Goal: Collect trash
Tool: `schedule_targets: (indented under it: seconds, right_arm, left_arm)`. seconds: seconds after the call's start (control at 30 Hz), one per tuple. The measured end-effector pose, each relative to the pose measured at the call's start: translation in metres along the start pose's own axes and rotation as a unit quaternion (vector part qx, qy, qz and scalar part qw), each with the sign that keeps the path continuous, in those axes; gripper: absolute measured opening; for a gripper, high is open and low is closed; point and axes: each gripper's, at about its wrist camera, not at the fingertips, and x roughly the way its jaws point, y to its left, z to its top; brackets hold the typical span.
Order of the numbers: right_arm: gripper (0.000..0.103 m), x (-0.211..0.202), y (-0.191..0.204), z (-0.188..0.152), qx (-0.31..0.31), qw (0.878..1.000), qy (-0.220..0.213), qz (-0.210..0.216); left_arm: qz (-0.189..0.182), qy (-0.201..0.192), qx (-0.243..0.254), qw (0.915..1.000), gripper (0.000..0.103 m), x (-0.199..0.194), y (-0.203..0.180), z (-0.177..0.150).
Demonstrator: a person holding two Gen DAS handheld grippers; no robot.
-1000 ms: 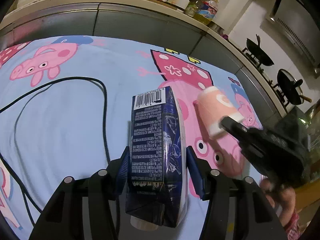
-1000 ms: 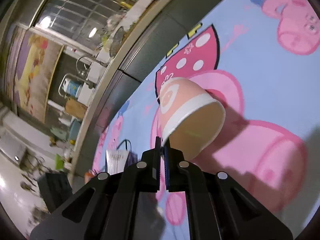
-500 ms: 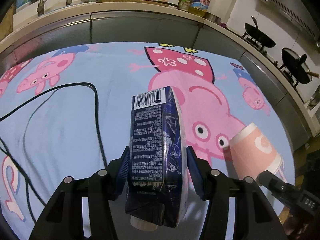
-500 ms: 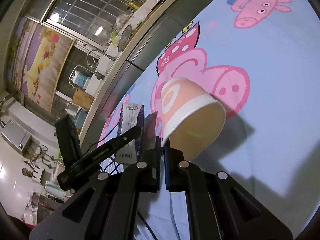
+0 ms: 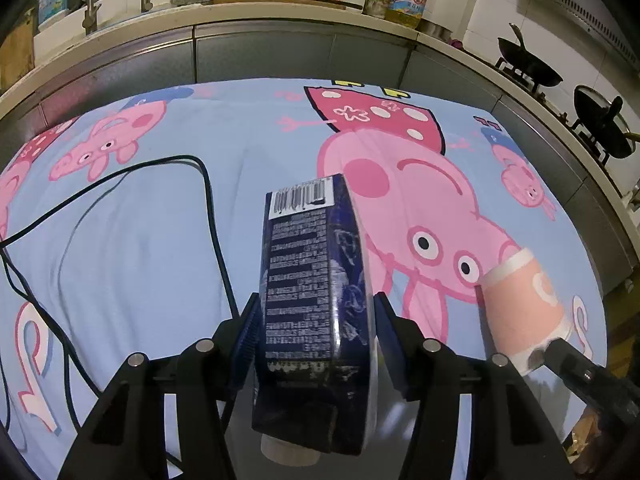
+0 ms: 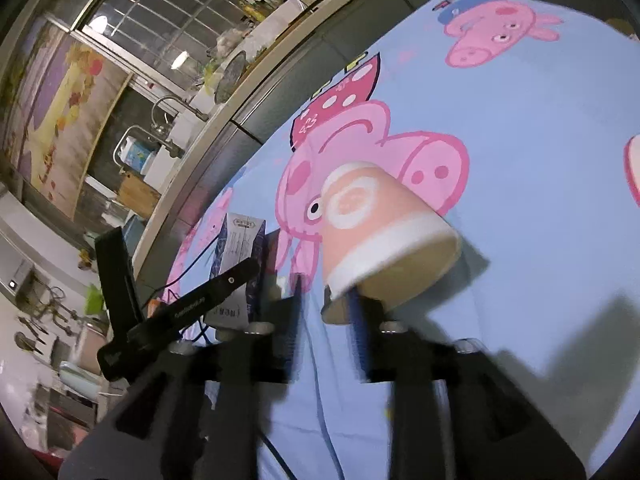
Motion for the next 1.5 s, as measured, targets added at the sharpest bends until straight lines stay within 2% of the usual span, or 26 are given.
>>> schedule_targets:
  seconds: [0.03,0.3,0.57,0.67,0.7,0.83,0.9,1.0,1.07,1.13,1.17,1.2,1.27,1.3,1.33,1.43,1.5]
  right_arm:
    - [0.046,-0.004,0.001,-0.003,-0.004,1.0,-0.008,-0.003]
    - [0.047,-0.024,0.01,-0.018,-0.044,0.998,-0.026,-0.04]
    - [0.05,-0.037,0.01,-0.022,-0.087,0.992,-0.044,-0.084]
    - [0.05,-0.04,0.01,-0.025,-0.104,0.988,-0.047,-0.099]
    - [0.051,-0.042,0.009,-0.025,-0.11,0.987,-0.049,-0.104]
    - [0.051,-0.05,0.015,-0.026,-0.151,0.976,-0.067,-0.14]
    - [0.056,-0.054,0.019,-0.025,-0.181,0.967,-0.075,-0.165]
    - [0.06,-0.06,0.029,-0.023,-0.253,0.94,-0.085,-0.212]
    - [0.072,-0.064,0.039,-0.024,-0.306,0.915,-0.099,-0.242]
    - [0.076,-0.07,0.048,-0.026,-0.355,0.885,-0.125,-0.274]
    - [0.078,-0.074,0.053,-0.028,-0.384,0.864,-0.148,-0.291]
    - [0.079,-0.078,0.055,-0.029,-0.404,0.848,-0.168,-0.299]
    - [0.08,-0.083,0.056,-0.028,-0.421,0.831,-0.191,-0.309]
    - [0.08,-0.084,0.054,-0.025,-0.419,0.831,-0.194,-0.312]
    - [0.08,-0.084,0.051,-0.021,-0.412,0.836,-0.189,-0.308]
    - [0.077,-0.077,0.035,-0.015,-0.384,0.864,-0.15,-0.288]
    - [0.063,-0.067,0.023,-0.015,-0.373,0.88,-0.115,-0.27]
  left_arm:
    - [-0.001,0.001,-0.002,1.0,0.057,0.001,0.001,0.0]
    - [0.007,0.001,-0.005,1.0,0.059,0.003,0.005,-0.002]
    - [-0.002,-0.002,-0.001,1.0,0.061,0.002,0.01,-0.002]
    - [-0.01,-0.011,0.004,0.9999,0.068,-0.001,0.013,-0.003]
    - [-0.008,-0.013,0.006,0.9999,0.073,-0.002,0.015,-0.004]
    - [-0.009,-0.008,0.004,0.9999,0.083,0.001,0.021,-0.007]
    - [-0.009,-0.008,0.002,0.9999,0.086,0.002,0.025,-0.009]
    - [-0.003,-0.01,0.025,0.9996,0.088,0.002,0.021,-0.012]
    - [0.005,-0.01,0.043,0.999,0.088,0.003,0.018,-0.014]
    - [0.008,-0.013,0.05,0.9987,0.088,0.003,0.016,-0.016]
    - [0.006,-0.015,0.05,0.9986,0.088,0.002,0.017,-0.016]
    - [0.005,-0.016,0.051,0.9986,0.089,0.002,0.018,-0.016]
    - [0.001,-0.015,0.053,0.9985,0.092,0.003,0.019,-0.017]
    - [0.001,-0.012,0.052,0.9985,0.094,0.003,0.019,-0.018]
    - [-0.001,-0.012,0.055,0.9984,0.095,0.002,0.019,-0.018]
    - [-0.001,-0.009,0.063,0.998,0.096,0.002,0.018,-0.021]
    - [0.003,-0.004,0.062,0.9981,0.095,0.001,0.019,-0.022]
